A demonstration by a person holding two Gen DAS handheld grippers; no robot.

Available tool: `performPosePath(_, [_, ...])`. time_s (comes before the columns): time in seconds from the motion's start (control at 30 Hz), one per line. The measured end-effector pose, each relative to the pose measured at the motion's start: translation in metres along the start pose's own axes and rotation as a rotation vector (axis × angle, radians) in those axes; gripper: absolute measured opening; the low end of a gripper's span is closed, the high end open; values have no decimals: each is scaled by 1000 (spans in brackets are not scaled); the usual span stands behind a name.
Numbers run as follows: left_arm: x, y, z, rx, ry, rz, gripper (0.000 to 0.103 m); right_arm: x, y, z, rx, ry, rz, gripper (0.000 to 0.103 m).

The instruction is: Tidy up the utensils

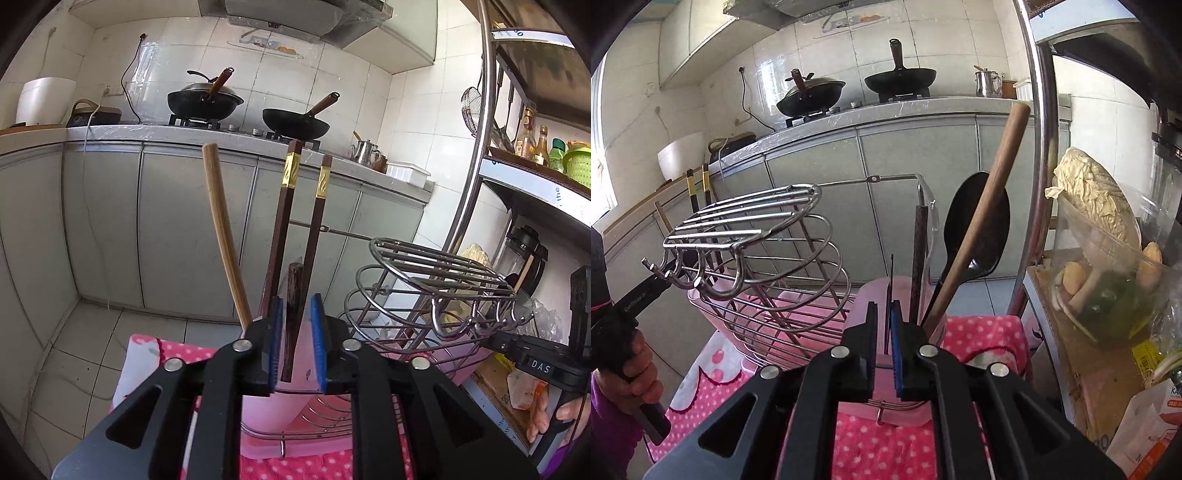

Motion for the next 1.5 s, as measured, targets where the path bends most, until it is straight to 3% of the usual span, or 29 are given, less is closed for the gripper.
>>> performPosePath(0.03, [-1, -1, 2, -4, 2, 0, 27, 0, -1, 2, -6, 0, -3, 21])
performPosePath(0.1, [-2, -2, 6, -10, 1, -2, 32, 0, -1, 7, -18, -4, -9, 28])
performPosePath(0.43, [-15, -2, 32, -3, -7, -31, 44, 13, -5, 46, -76, -33, 5, 28])
performPosePath(0.77, [-24, 12, 59, 41, -39, 0, 45, 29, 20, 75, -93, -39, -32, 28])
performPosePath(0.83, [-25, 17, 64, 50, -47, -1, 45, 32, 27, 76, -92, -43, -46, 40])
performPosePath(0.9, [-27, 22, 69, 54, -51, -3, 45, 37, 32, 81, -105, -45, -60, 44])
performPosePath(1.5, [-45, 49, 94, 113, -101, -36, 45, 64, 59, 95, -96, 34, -35, 45])
Point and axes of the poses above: each gripper's, at about its wrist camera, not at the fingertips, and z roughly against the way its jaws point, x to its left, y to its underside, the point moved 8 cm from there along -z, roughly the way its jaws point
